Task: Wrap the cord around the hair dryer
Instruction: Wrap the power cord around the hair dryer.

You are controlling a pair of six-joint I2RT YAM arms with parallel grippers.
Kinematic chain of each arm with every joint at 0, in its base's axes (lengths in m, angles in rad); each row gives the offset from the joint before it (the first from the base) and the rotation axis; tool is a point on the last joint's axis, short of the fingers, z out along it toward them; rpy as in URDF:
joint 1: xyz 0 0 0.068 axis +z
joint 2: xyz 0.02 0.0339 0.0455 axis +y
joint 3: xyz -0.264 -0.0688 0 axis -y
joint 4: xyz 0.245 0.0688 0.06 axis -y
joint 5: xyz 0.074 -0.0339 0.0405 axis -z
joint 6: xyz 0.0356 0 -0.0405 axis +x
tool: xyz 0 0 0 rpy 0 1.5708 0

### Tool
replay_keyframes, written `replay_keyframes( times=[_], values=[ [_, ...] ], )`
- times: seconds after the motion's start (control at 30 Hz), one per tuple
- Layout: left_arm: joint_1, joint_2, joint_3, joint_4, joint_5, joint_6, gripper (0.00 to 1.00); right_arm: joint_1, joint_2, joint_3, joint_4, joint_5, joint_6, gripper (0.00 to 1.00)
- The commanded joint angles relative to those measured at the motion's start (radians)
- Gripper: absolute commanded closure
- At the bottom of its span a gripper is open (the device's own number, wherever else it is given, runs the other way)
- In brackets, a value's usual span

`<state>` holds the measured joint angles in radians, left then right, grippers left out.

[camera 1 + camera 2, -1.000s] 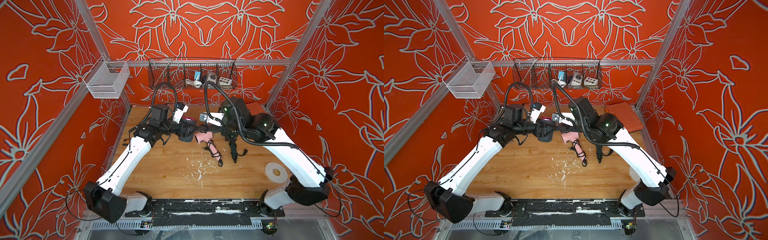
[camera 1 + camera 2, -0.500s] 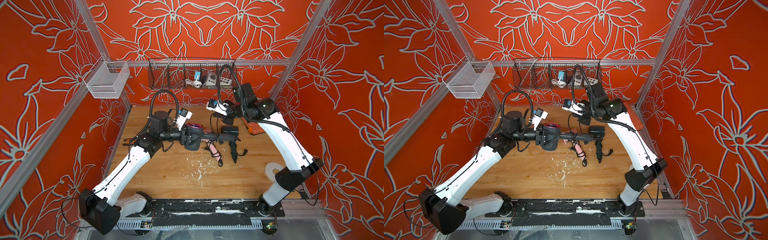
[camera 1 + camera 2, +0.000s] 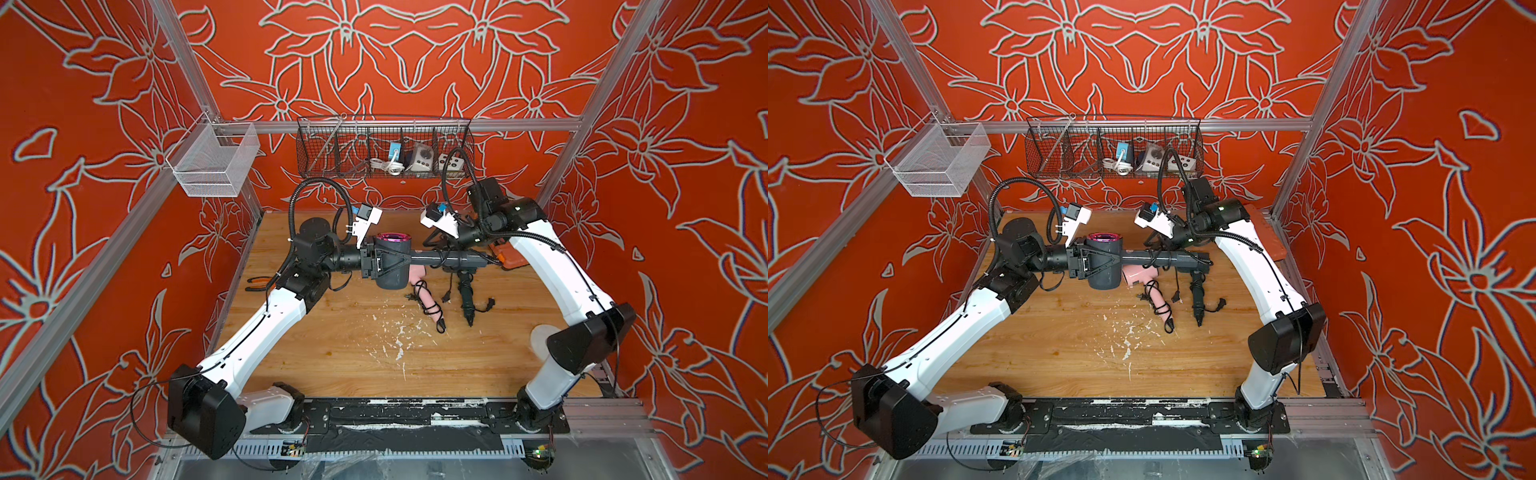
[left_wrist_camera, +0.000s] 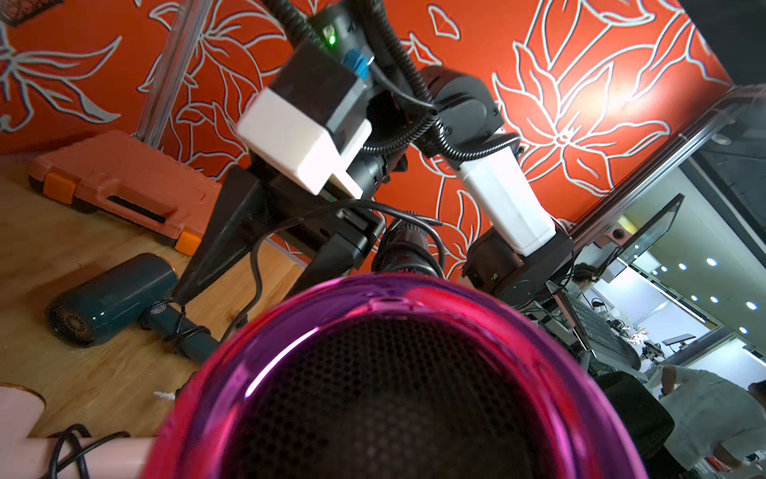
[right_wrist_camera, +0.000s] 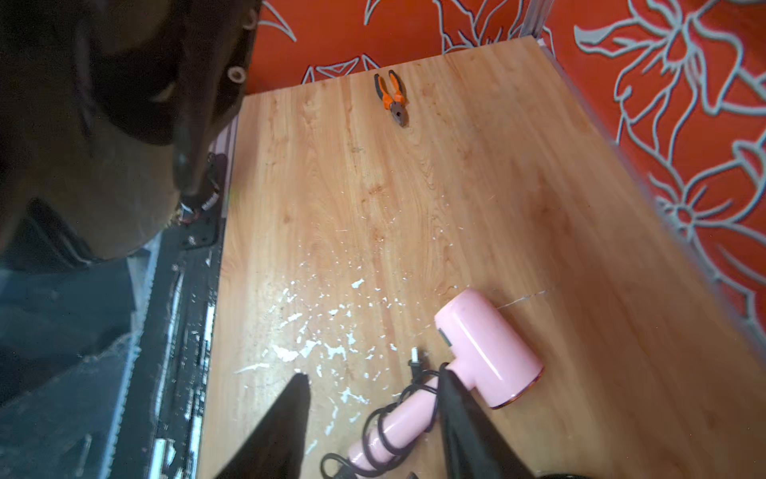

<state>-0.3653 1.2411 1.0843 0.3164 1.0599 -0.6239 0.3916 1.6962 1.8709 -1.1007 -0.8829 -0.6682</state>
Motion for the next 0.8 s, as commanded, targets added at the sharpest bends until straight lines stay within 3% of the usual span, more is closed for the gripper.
replay_keyframes(
  times=[0.0,0.23,0.47,0.77],
  values=[
    [0.031,0.007,0.029,0.207,0.029,-0.102,1.00,-0.040,-0.062,-0.036,0.079,-0.099,0.037,0.38],
    [0.062,0.028,0.043,0.299,0.035,-0.181,1.00,-0.116,-0.123,-0.113,0.267,-0.150,0.181,0.19],
    [0.098,0.041,0.043,0.384,0.030,-0.261,1.00,-0.148,-0.168,-0.134,0.299,-0.112,0.222,0.02],
    [0.120,0.051,0.102,0.393,0.023,-0.290,1.00,-0.173,-0.260,-0.316,0.482,-0.042,0.311,0.02]
  ],
)
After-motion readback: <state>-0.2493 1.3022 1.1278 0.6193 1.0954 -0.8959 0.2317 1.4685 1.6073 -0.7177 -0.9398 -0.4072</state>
